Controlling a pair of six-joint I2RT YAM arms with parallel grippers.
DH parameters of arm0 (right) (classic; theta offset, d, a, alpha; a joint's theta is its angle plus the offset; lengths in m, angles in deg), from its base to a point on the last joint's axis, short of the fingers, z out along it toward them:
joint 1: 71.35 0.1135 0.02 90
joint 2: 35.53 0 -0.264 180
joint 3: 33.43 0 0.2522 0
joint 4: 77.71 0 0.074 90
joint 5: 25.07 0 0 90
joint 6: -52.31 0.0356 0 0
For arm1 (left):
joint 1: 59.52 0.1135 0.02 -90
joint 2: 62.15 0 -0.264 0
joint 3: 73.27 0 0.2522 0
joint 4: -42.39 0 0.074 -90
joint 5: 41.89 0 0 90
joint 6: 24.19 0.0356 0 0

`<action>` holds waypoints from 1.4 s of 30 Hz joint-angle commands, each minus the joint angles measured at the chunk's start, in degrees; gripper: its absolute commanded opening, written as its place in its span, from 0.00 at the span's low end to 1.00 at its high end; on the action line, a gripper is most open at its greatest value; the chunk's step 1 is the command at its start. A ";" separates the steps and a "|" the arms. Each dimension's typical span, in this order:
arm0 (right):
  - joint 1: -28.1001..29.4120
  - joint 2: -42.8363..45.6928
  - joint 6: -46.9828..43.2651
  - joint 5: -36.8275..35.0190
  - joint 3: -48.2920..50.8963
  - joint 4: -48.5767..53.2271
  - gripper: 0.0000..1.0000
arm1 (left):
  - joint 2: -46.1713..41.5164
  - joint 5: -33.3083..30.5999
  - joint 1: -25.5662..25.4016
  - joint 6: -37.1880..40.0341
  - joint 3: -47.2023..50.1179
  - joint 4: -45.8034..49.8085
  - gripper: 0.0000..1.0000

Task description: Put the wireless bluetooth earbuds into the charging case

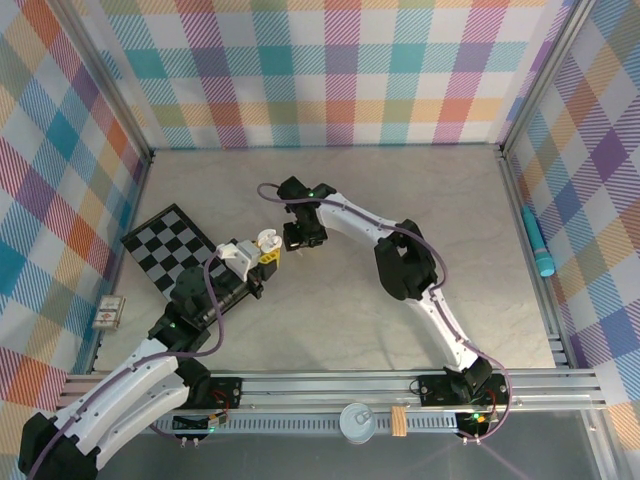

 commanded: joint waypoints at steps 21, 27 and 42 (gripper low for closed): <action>1.95 -4.49 -0.59 -3.43 -8.01 7.66 0.26 | -1.82 1.26 0.32 1.09 -1.37 0.93 0.02; 2.09 -3.46 -0.94 -4.75 -7.02 8.33 0.24 | -1.43 1.66 0.32 1.11 -1.63 1.14 0.02; -0.27 16.68 0.46 -4.58 24.77 -1.87 0.25 | 0.17 5.75 0.32 1.33 -1.88 -1.19 0.02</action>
